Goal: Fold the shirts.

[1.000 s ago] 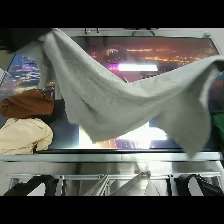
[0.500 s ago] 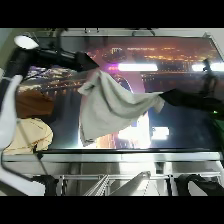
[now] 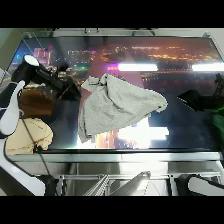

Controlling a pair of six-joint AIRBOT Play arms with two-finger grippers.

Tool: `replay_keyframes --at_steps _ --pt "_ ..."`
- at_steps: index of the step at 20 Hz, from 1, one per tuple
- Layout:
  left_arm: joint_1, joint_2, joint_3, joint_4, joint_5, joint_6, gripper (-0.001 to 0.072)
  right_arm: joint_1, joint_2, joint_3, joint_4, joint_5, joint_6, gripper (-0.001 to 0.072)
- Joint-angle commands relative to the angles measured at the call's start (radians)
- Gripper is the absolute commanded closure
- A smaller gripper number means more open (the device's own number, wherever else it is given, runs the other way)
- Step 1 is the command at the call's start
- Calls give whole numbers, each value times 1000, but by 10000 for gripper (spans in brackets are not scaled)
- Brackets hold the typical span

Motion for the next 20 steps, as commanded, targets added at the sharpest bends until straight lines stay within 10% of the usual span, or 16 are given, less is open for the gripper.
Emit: replay_keyframes --at_steps 1,9,14,15,20 --pt "6 168 -353 196 94 -32 367 -41 -143 79 -3 111 -10 115" --pt "-57 277 -765 43 380 17 367 217 -298 85 29 93 -11 121" --pt "-126 189 -712 29 385 33 530 274 -298 114 121 174 -43 695" --pt "-133 182 -683 26 383 69 688 268 -293 122 159 227 -64 695" --pt "-145 344 -544 -10 249 149 688 161 -133 137 266 463 -83 695"
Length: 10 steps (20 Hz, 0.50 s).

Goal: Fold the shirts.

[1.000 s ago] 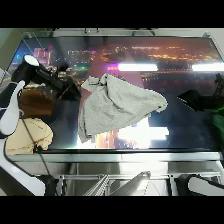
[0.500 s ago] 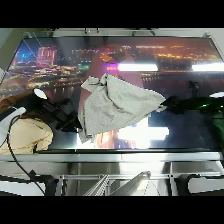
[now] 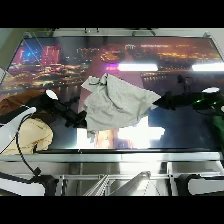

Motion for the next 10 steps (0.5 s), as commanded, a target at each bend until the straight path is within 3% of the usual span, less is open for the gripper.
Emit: replay_keyframes --at_steps 1,4,7,10 --pt "9 157 90 -117 -158 92 688 -96 148 8 145 199 -17 695" --pt "92 412 182 -444 -259 179 688 -209 350 8 405 335 -45 694" --pt "229 675 326 -726 -253 260 687 -291 593 13 669 347 -95 694" --pt "467 866 505 -768 -200 270 686 -374 833 31 781 214 -117 694"
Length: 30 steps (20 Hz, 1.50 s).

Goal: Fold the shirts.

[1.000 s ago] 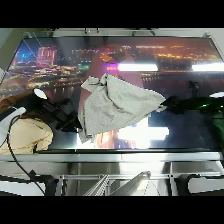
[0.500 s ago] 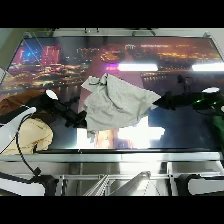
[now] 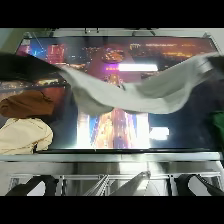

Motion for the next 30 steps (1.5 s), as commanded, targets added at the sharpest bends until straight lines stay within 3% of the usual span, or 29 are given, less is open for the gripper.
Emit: replay_keyframes --at_steps 1,4,6,9,11,16,18,21,22,23,24,25,26,27,28,29,30 --pt "294 235 203 -139 59 44 686 -104 288 18 183 -147 -73 694" --pt "556 286 306 -139 80 60 685 -111 404 24 165 -279 -104 693" --pt "568 240 309 -140 75 60 685 -78 404 24 35 -339 -84 694" --pt "422 108 197 -129 40 76 685 57 296 23 -216 -423 -71 694" --pt "267 -6 69 -29 31 103 685 184 170 23 -298 -485 -112 694" --pt "18 -375 -180 203 270 154 685 410 -268 31 -352 -825 -266 694" --pt "-3 -579 -135 193 287 168 690 418 -431 74 -344 -854 -280 695" --pt "-2 -841 84 192 207 144 708 401 -568 163 -346 -855 -280 693" --pt "5 -893 157 193 172 121 677 387 -576 182 -345 -854 -279 634" --pt "19 -937 230 196 144 73 416 366 -571 191 -346 -852 -259 383" --pt "35 -970 295 204 114 5 253 330 -561 193 -355 -832 -214 229" --pt "54 -991 340 204 75 -42 110 282 -548 193 -398 -766 -153 234" --pt "77 -1004 370 224 19 -88 98 233 -537 192 -467 -690 -78 235" --pt "95 -1007 384 288 -40 -134 100 174 -531 192 -566 -599 1 285" --pt "107 -1006 382 387 -99 -176 100 117 -531 187 -662 -502 58 462" --pt "112 -998 360 479 -140 -205 151 68 -530 170 -735 -426 99 481" --pt "113 -975 303 563 -161 -220 158 18 -530 141 -798 -354 133 455"
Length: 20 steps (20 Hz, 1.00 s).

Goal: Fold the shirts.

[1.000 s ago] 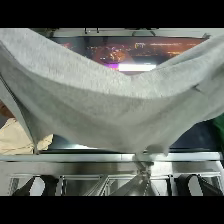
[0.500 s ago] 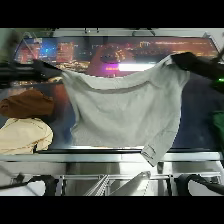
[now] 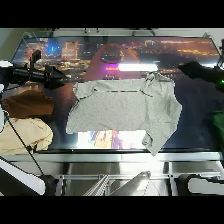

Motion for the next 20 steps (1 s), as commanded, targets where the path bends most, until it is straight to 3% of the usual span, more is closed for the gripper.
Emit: replay_keyframes --at_steps 1,3,5,10,17,18,20 --pt "22 28 -92 262 -127 -111 158 -175 2 -68 -265 288 176 447" --pt "20 110 -275 275 -70 -77 158 -257 14 -177 -340 320 200 439" --pt "21 183 -441 276 -2 -47 158 -312 19 -280 -383 306 230 288" --pt "0 267 -676 365 97 -48 157 -314 17 -466 -381 242 230 289" --pt "-102 270 -768 368 234 -47 157 -148 17 -513 -338 159 235 292" --pt "-124 270 -768 367 264 -47 158 -119 17 -513 -311 139 234 315" --pt "-165 270 -768 367 320 -47 159 -76 17 -510 -237 126 212 586"
